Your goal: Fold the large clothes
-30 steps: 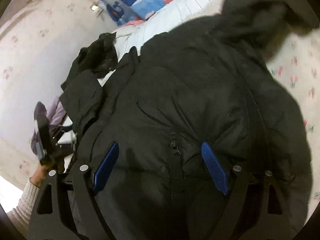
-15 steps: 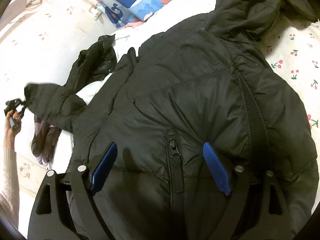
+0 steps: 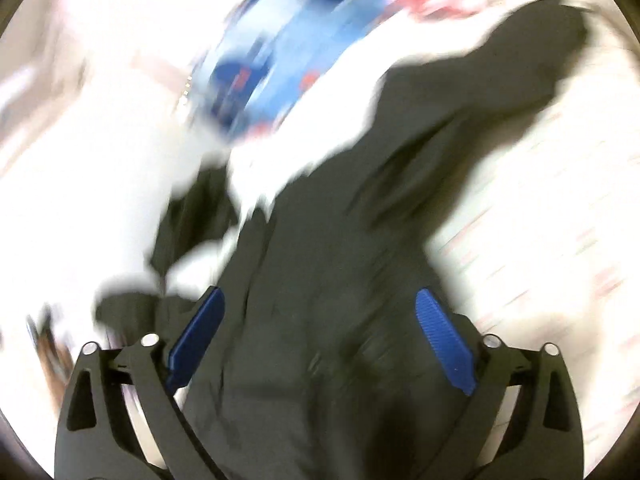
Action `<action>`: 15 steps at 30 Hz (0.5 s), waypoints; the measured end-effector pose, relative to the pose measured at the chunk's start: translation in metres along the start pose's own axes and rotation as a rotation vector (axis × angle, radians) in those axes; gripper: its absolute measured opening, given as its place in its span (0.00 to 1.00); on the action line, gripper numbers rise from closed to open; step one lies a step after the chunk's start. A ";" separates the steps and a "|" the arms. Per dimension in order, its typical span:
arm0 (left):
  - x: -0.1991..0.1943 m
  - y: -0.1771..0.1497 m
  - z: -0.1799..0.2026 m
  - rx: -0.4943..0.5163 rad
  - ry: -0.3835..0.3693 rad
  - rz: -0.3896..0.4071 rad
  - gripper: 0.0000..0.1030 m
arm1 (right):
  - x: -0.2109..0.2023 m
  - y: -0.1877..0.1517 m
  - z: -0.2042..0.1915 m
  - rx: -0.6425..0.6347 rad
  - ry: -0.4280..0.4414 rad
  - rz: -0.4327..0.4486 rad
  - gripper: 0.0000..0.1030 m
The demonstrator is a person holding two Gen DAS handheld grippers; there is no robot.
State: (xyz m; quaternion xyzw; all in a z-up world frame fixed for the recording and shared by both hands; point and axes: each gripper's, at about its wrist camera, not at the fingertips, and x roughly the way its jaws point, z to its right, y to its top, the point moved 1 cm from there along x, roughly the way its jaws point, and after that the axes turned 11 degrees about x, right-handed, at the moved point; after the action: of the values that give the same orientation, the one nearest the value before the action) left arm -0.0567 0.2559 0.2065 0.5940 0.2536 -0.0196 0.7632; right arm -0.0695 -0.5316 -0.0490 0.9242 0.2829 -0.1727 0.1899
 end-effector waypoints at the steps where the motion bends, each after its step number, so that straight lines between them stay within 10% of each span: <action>1: 0.007 -0.017 0.024 0.036 -0.065 -0.034 0.93 | -0.008 0.021 0.011 0.028 -0.017 0.039 0.93; 6: 0.077 -0.132 0.148 0.143 -0.338 -0.290 0.93 | -0.007 0.128 0.056 0.116 -0.148 0.146 0.93; 15: 0.153 -0.226 0.195 0.078 -0.369 -0.472 0.93 | 0.082 0.230 0.115 0.161 -0.434 0.217 0.91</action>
State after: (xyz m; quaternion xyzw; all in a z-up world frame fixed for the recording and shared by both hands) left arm 0.0726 0.0526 -0.0269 0.5341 0.2409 -0.3136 0.7472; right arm 0.1052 -0.7224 -0.1253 0.9026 0.1201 -0.3675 0.1894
